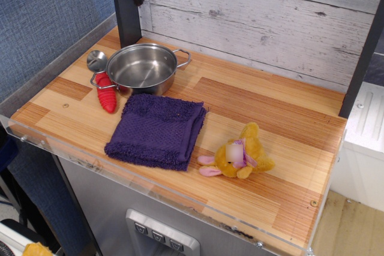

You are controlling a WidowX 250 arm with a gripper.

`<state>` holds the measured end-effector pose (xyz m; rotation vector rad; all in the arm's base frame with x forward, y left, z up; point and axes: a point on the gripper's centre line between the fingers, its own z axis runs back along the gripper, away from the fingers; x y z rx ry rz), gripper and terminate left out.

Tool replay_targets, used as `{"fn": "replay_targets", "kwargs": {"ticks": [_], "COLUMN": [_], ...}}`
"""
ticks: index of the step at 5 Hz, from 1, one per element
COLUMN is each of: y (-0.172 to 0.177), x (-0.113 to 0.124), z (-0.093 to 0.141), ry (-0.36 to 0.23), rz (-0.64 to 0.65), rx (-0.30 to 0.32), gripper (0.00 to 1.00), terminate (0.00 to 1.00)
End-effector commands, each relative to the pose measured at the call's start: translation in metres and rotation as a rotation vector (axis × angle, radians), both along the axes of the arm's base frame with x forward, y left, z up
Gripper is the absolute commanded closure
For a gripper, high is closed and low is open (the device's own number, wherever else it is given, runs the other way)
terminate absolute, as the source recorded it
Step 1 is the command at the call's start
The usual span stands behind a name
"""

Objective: Move the bowl to the right of the blue towel.

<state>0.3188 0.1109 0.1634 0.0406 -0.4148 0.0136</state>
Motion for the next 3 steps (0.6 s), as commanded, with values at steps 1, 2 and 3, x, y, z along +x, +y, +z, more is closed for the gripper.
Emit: {"fn": "replay_targets", "kwargs": {"ticks": [1,2,3], "y": [0.0,0.0,-0.01], "x": [0.0,0.01,0.024], "z": [0.0,0.006,0.006], "ry": [0.0,0.015,0.015], "rz": [0.0,0.01,-0.07], "rx": [0.0,0.014,0.042], "gripper": [0.0,0.0,0.0], "terminate": [0.0,0.0,0.0]}}
